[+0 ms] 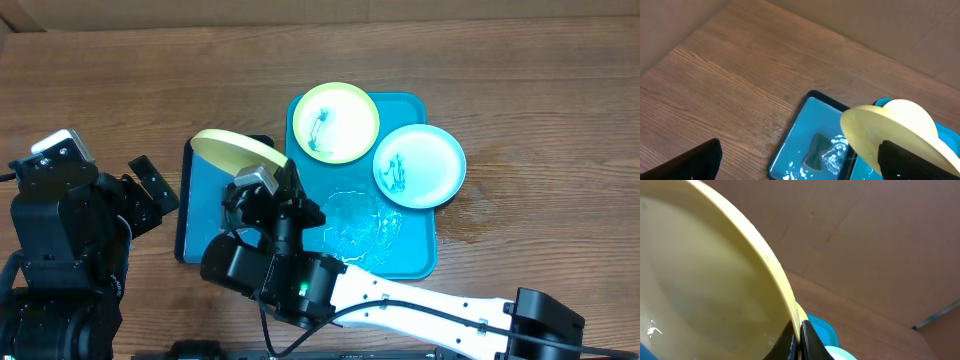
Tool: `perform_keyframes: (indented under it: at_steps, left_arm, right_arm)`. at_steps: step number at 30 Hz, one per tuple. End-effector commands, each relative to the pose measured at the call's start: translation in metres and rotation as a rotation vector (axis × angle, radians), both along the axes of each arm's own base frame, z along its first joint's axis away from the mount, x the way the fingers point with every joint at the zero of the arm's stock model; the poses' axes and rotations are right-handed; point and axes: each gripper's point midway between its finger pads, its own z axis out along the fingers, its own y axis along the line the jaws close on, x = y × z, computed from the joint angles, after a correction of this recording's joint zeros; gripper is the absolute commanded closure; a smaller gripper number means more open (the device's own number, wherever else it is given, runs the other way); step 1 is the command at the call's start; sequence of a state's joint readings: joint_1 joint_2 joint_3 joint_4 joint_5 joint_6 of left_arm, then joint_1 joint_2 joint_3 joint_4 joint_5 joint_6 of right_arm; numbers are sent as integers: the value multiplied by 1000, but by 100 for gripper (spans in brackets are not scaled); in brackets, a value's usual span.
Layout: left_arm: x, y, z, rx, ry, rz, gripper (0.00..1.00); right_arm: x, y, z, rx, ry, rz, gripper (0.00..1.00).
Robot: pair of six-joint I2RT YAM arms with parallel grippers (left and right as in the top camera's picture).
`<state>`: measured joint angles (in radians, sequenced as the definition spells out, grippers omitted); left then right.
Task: Clean dirty plates on tray and stack at the side
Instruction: 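Carry the yellow plate right and set it beside the teal tray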
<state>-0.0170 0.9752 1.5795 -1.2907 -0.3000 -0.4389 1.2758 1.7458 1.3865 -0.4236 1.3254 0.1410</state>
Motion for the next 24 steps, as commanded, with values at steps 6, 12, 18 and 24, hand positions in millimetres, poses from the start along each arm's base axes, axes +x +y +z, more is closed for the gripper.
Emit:
perform_keyframes:
  at_steps: [6,12,18,24]
  left_arm:
    - [-2,5,6,3,-18,31,0]
    - [-6,5,0,4,11,31,0]
    - [-8,4,-5,1,36,27,0]
    - [-4,-6,-7,-38,41,-19,0]
  right_arm:
    - [-3,17,4,88,43,77,96]
    - [7,49,-38,390,365,258,96]
    - [31,31,-23,765,696,372,96]
    - [68,-63,49,1023,691,396,96]
